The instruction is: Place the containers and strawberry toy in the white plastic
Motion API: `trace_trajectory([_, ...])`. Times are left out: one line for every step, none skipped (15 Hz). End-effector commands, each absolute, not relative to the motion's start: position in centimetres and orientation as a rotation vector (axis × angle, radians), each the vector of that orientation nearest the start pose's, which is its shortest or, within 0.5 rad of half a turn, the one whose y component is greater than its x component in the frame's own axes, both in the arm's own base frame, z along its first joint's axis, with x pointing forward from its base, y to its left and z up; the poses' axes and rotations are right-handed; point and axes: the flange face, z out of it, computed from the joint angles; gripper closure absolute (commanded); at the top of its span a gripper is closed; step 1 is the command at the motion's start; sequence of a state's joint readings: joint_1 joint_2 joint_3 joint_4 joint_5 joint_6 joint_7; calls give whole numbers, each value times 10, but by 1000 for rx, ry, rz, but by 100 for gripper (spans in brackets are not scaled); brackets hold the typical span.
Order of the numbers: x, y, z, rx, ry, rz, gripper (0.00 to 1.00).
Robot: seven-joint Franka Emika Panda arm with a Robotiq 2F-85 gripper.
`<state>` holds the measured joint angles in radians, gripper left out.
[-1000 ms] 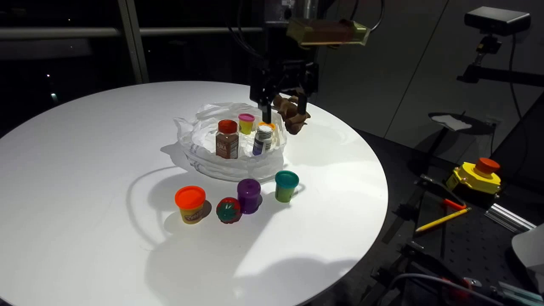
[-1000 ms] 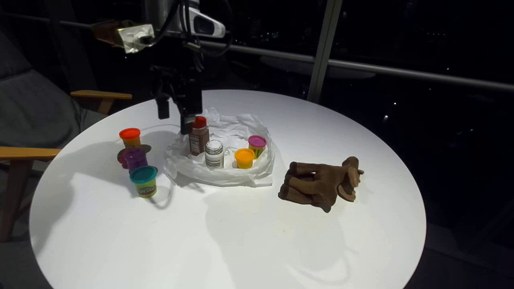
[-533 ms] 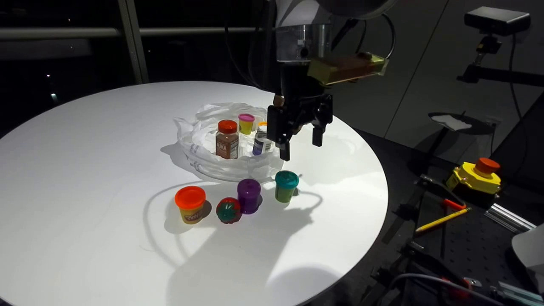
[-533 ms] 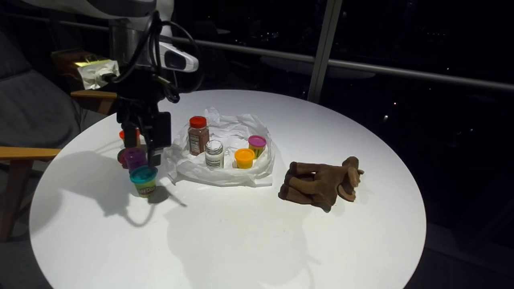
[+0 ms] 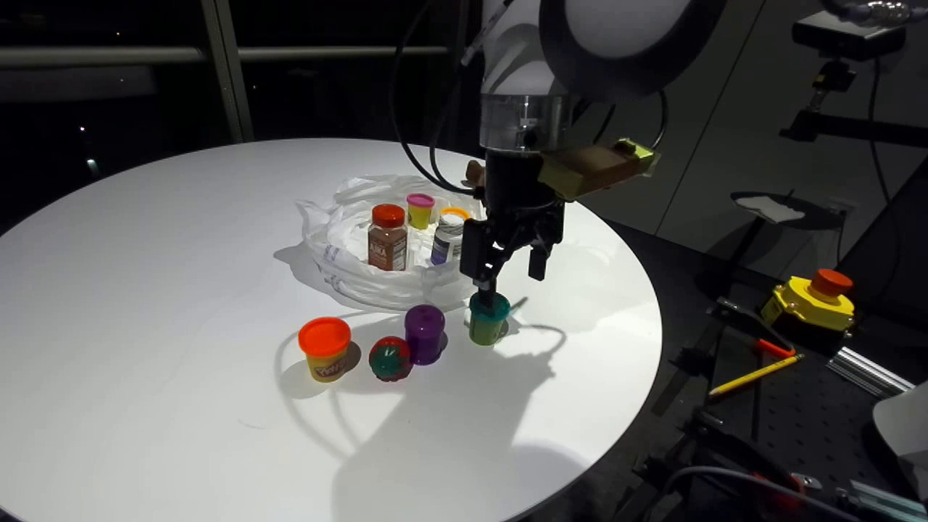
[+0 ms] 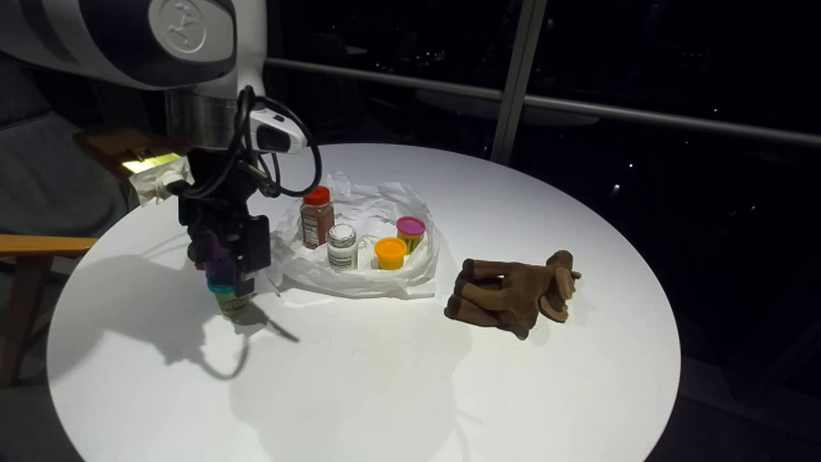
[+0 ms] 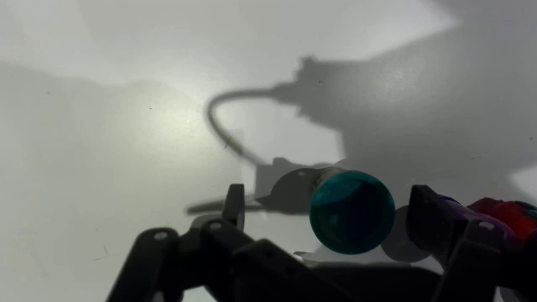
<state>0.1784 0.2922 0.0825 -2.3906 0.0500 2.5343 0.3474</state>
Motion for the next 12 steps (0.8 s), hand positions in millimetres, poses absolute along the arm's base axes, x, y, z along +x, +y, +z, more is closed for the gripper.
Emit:
trace_trajectory([466,130,177,-3080,136,163,0])
trace_trajectory([466,131,174,-3077,118,145,0])
trace_trajectory([465,132,171,-3076,103,135,0])
trace_trajectory([465,133,168,-3076,94,130,0])
trace_trajectory([465,133,166,-3075,88,127,0])
trace_trajectory([465,132,163,-3076,83,128,0])
trace_trajectory([465,132,162,-3077,80,128,0])
trace_trajectory([465,132,161,-3077,76,125,0])
trace_trajectory([466,132,160,-3077,70,121,0])
trace_trajectory([466,132,159,-3077,67,110,18])
trace_trajectory([468,132,159,-3072,67,91,26])
trace_trajectory([469,132,160,-3069,63,75,32])
